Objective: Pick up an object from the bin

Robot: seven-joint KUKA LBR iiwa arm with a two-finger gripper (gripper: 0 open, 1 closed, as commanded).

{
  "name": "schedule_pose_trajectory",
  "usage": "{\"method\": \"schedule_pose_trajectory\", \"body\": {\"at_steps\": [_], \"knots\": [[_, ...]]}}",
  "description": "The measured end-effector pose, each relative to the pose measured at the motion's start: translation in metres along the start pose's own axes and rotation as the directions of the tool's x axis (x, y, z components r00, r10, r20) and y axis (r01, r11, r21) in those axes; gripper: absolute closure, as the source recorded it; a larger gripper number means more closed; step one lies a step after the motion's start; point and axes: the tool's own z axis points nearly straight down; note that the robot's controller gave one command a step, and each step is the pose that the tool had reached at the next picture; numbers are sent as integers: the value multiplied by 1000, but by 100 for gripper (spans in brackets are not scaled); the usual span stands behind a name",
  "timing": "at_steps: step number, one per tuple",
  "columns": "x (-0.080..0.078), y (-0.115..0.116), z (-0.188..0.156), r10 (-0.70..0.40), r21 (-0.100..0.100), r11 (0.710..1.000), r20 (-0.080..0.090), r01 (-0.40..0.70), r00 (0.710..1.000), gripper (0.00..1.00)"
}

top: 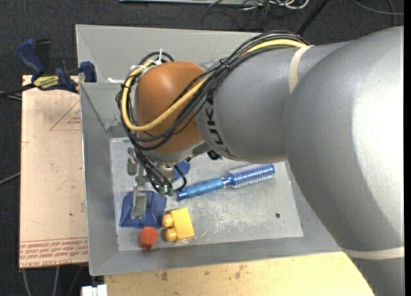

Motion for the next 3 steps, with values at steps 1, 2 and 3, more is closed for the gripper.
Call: {"method": "schedule_pose_trajectory", "body": {"at_steps": [1,2,3], "knots": [[2,-29,73,-313,2,950,12,313,950,0],[13,-20,42,-209,-1,978,11,209,978,0],[3,-24,36,-38,-2,999,9,38,999,0]]}}
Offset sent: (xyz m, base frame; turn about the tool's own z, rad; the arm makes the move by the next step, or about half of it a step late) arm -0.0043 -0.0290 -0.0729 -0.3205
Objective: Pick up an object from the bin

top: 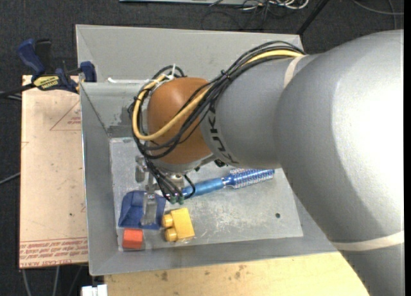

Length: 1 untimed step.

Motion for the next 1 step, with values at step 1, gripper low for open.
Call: {"method": "schedule_pose_trajectory", "body": {"at_steps": [1], "knots": [[-13,14,39,-114,0,993,-1,114,993,0]]}}
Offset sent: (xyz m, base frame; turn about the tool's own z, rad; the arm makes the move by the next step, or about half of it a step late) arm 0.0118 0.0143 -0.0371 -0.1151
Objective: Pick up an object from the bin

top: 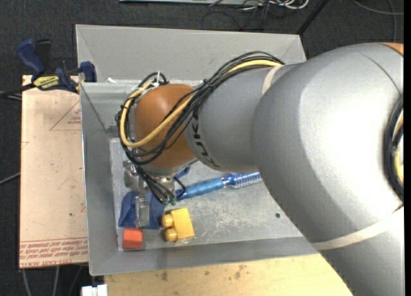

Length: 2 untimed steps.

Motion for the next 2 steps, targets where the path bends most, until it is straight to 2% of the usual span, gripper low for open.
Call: {"method": "schedule_pose_trajectory", "body": {"at_steps": [1,2], "knots": [[-1,0,0,2,-2,1000,1,-2,1000,0],[-1,0,-1,3,-2,1000,4,-3,1000,100]]}}
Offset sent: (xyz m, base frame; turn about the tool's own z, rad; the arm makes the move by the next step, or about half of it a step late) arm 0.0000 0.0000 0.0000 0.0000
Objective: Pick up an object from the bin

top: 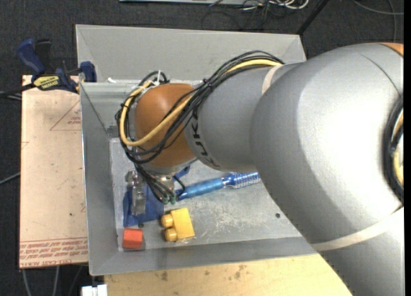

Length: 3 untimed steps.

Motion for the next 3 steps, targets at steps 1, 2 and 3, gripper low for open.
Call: {"method": "schedule_pose_trajectory", "body": {"at_steps": [1,2,3], "knots": [[-2,0,-39,2,1,1000,1,-2,1000,100],[-3,1,-60,4,1,1000,0,-4,1000,100],[-4,1,-73,5,1,1000,0,-5,1000,100]]}}
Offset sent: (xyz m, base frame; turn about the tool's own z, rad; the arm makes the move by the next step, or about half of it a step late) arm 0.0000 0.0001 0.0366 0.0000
